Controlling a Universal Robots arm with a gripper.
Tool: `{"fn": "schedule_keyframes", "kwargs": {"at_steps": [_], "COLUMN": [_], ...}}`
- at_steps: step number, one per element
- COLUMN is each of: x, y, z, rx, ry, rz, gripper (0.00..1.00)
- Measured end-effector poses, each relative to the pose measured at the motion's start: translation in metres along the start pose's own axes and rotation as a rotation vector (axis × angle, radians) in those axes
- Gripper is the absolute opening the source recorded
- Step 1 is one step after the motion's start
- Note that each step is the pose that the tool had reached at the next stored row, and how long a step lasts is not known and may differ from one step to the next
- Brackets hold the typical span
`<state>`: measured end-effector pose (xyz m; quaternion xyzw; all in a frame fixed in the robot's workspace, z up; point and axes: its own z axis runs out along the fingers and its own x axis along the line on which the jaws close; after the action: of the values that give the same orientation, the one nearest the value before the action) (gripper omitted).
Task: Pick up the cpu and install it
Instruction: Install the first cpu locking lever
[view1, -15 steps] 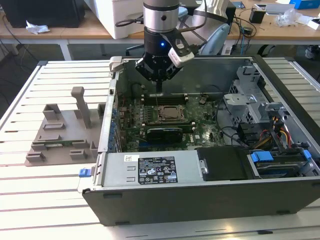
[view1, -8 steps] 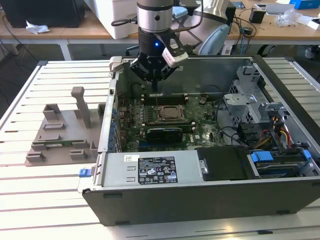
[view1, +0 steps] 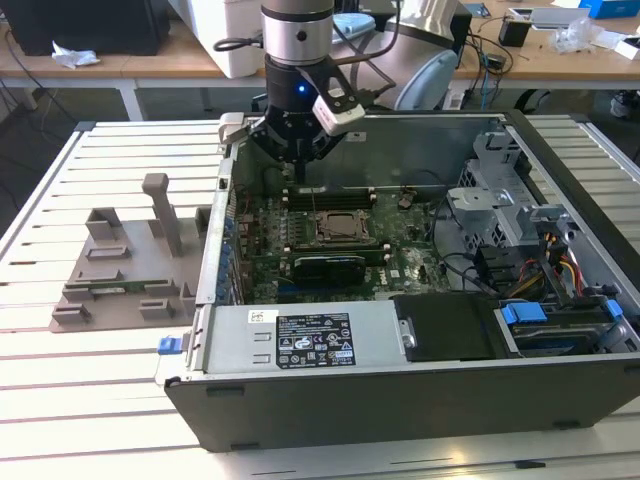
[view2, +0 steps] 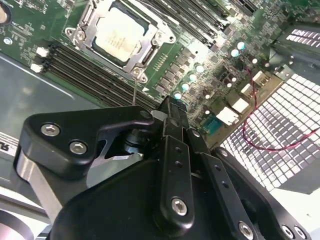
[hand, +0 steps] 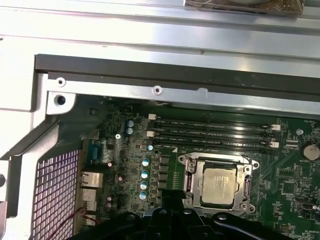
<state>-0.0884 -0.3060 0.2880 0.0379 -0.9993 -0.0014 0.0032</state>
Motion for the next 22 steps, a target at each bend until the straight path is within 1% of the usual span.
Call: {"fn": "schedule_keyframes", "kwargs": {"at_steps": [3,6,20,22], "x": [0.0039,0.0113,0.0273,0.0298], "y": [0.0003,0.0009,0.0021,0.0022], "z": [0.0,0.0001,0.0005,0.0007], "rx": [0.0001,0.0,0.0,-0.0011], "ry": [0.0,0.0,-0.0001,-0.0001], "rz": [0.0,0.0,0.0,0.0], "gripper": [0.11,0.11,0.11,0.11]}}
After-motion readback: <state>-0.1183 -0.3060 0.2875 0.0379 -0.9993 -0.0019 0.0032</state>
